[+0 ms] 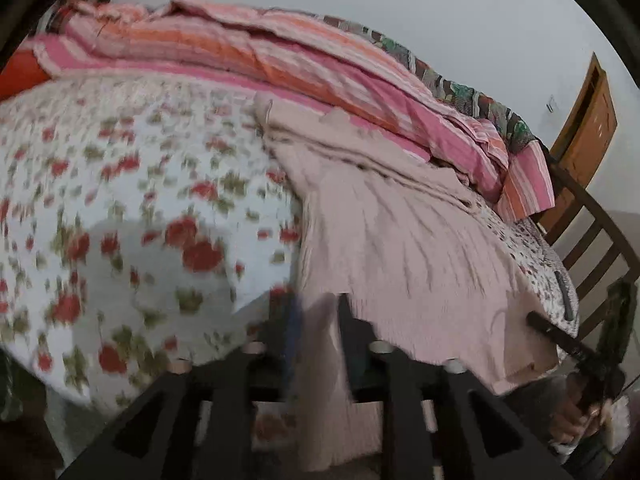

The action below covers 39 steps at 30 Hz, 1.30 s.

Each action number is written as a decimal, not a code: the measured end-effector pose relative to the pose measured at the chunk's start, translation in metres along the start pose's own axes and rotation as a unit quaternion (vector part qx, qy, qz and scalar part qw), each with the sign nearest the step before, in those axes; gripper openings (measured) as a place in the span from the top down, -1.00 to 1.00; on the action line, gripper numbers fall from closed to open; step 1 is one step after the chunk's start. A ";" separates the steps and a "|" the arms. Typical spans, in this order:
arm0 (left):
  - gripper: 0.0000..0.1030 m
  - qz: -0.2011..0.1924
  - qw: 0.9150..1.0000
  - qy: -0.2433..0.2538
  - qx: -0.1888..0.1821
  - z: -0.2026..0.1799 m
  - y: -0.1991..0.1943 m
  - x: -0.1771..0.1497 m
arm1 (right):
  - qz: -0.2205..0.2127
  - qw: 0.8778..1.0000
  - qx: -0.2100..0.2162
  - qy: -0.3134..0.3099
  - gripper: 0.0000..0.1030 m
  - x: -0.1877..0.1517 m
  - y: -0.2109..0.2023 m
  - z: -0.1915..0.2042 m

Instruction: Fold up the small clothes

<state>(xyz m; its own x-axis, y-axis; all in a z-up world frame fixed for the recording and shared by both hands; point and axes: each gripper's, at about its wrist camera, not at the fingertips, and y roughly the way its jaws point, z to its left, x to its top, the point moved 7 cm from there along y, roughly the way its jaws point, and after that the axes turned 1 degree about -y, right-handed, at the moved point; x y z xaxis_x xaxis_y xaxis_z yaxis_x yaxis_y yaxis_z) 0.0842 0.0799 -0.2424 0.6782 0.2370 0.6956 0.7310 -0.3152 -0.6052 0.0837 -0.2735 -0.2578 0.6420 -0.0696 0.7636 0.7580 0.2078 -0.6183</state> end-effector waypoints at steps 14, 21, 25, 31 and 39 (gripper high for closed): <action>0.11 0.056 0.995 -0.010 -0.086 -0.022 0.044 0.015 | 0.049 0.998 0.016 0.036 0.20 0.018 0.038 -0.012; 0.11 0.074 0.991 -0.019 -0.114 -0.021 0.010 -0.025 | 0.063 0.997 0.036 0.024 0.21 -0.018 0.012 0.000; 0.11 0.079 0.991 -0.026 -0.108 -0.018 0.001 -0.039 | 0.071 0.996 0.042 0.029 0.21 -0.031 0.009 0.002; 0.30 0.063 0.996 -0.011 -0.057 -0.023 0.004 -0.048 | 0.058 0.998 0.016 0.013 0.69 -0.037 0.008 0.004; 0.64 0.044 0.999 0.020 -0.016 -0.025 0.011 -0.051 | 0.034 0.999 0.007 0.017 0.81 -0.040 0.011 -0.004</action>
<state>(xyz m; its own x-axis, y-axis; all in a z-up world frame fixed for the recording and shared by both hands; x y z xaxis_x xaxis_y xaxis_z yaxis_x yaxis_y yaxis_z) 0.0556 0.0416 -0.2745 0.7357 0.1702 0.6556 0.6652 -0.3634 -0.6522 0.0669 -0.2719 -0.2961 0.6949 -0.0877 0.7137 0.7117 0.2258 -0.6652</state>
